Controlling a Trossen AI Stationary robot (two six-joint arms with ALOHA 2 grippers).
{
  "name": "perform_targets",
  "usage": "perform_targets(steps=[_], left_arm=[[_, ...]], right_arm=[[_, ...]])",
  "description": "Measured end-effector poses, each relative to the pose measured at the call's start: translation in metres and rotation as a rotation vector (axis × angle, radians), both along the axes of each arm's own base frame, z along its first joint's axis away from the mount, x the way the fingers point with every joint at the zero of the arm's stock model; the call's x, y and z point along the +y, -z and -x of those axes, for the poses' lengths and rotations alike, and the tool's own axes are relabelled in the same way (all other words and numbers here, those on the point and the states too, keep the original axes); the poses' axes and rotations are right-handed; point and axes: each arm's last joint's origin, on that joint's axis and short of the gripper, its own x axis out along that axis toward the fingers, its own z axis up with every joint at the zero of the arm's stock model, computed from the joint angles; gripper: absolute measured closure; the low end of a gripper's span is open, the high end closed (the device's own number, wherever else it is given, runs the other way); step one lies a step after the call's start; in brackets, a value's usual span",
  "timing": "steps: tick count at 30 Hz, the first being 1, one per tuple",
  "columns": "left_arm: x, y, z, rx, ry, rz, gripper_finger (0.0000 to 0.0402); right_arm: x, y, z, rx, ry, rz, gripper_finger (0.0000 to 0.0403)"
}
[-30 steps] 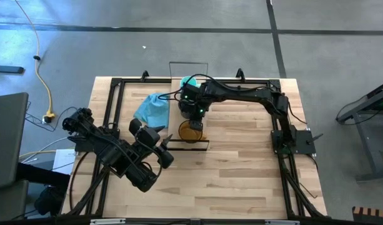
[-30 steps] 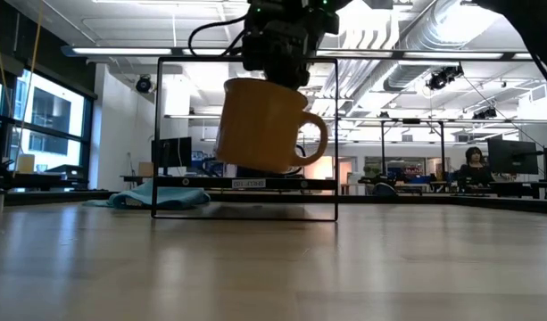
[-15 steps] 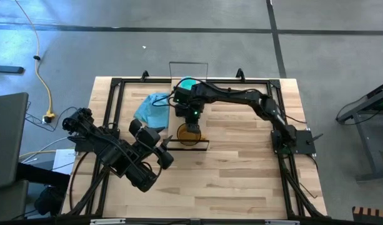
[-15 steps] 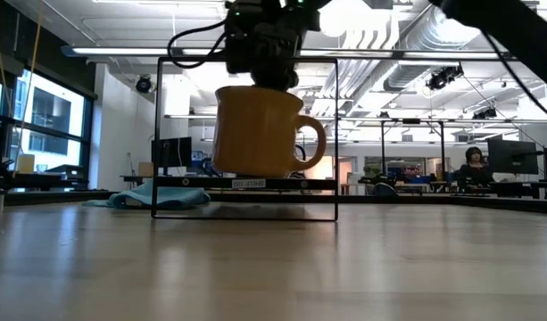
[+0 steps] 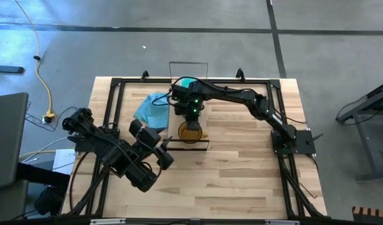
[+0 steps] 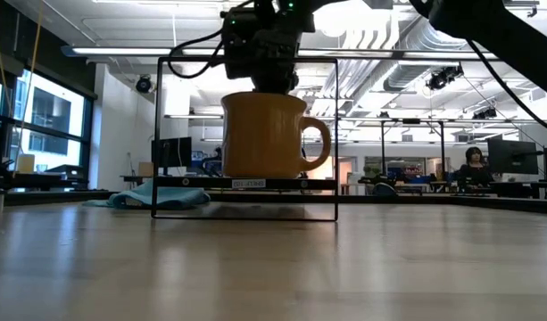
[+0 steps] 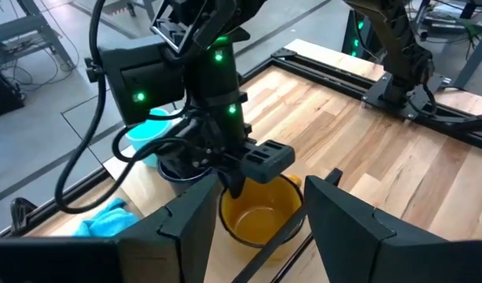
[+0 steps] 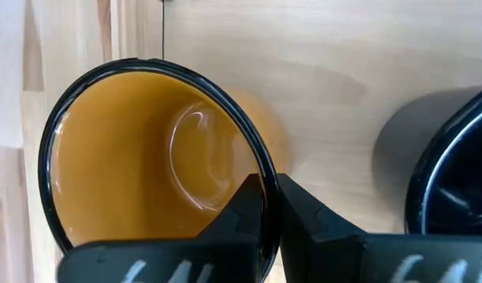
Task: Stack small to large cups/mugs on shelf
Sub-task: Put the yellow mug on the shelf
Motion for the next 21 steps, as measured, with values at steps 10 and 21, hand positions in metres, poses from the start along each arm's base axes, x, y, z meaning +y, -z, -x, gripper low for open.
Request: perform_targets(steps=[10,21], left_arm=[[0.0004,-0.0006,-0.0001,-0.001,0.001,-0.029,0.0220],[0.0004,-0.0007,-0.0001,-0.015,-0.007,-0.023,0.0220]], right_arm=[[-0.0040,0.0010,0.0002,-0.006,-0.003,0.011,0.0403],[-0.0069,0.0007,-0.0013,-0.027,-0.004,0.029,0.0403]])
